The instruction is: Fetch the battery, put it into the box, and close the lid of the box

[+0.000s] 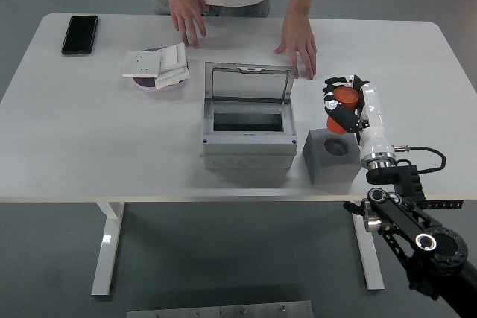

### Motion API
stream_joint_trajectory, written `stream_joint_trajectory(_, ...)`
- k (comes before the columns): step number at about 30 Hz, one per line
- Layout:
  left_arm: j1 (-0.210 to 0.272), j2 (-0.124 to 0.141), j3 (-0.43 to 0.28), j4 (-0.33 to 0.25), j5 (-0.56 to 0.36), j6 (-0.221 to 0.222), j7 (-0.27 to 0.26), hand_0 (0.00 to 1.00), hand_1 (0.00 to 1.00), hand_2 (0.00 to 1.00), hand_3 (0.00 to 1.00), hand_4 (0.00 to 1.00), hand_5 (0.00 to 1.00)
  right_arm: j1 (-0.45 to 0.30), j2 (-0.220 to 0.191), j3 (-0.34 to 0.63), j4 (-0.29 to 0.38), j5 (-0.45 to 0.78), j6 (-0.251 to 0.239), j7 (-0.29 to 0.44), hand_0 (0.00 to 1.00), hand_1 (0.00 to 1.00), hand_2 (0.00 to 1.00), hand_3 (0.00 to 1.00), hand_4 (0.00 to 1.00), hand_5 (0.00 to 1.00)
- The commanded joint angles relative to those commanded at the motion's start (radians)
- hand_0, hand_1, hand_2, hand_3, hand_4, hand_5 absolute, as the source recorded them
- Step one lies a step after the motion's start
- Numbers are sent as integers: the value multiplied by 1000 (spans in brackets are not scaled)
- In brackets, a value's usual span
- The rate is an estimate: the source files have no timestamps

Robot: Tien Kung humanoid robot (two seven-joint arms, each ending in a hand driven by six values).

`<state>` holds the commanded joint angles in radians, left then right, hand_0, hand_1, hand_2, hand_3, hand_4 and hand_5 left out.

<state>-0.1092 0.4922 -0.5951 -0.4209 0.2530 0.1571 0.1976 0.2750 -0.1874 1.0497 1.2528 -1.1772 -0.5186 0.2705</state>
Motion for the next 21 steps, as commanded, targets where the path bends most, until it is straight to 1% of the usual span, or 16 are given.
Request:
stream_joint_trajectory(3, -1, 1, 1, 0, -2, 0, -1, 613, 749, 627, 572, 416, 2, 15, -12, -4, 18, -36, 1, -32, 378, 427, 465, 476, 404, 2)
stream_joint_trajectory(7, -1, 2, 5, 1, -8, -1, -4, 613, 749, 627, 572, 416, 2, 43, -34, -15, 52, -121, 3, -109, 378, 427, 465, 476, 404, 2)
stream_joint_trajectory(8, -1, 2, 5, 1, -10, -1, -4, 613, 749, 631, 572, 419, 2, 51, -40, -19, 65, -149, 6, -135, 349, 410, 441, 448, 416, 2)
stream_joint_trajectory(9, 0, 2, 6, 1, -12, 0, -5, 613, 749, 631, 572, 419, 2, 56, -44, -21, 74, -172, 9, -154, 349, 410, 441, 448, 416, 2)
stream_joint_trajectory(13, 3, 2, 10, 1, -18, -1, -7, 613, 749, 631, 572, 419, 2, 78, -56, -35, 129, -287, 41, -247, 349, 410, 441, 448, 416, 2)
stream_joint_trajectory(14, 4, 3, 11, 1, -19, -1, -8, 613, 749, 632, 572, 418, 2, 81, -57, -38, 141, -315, 50, -267, 315, 356, 384, 396, 362, 2)
stream_joint_trajectory(19, 6, 4, 10, 1, -22, 0, -8, 613, 749, 632, 572, 418, 2, 98, -58, -57, 191, -454, 99, -369, 315, 356, 384, 396, 362, 2)
stream_joint_trajectory(20, 6, 4, 10, 1, -22, 0, -8, 614, 749, 633, 572, 418, 2, 102, -58, -61, 199, -485, 110, -390, 286, 323, 354, 377, 308, 2)
stream_joint_trajectory(21, 6, 4, 9, 1, -21, 0, -7, 614, 749, 633, 572, 418, 2, 106, -58, -67, 206, -515, 122, -410, 286, 323, 354, 377, 308, 2)
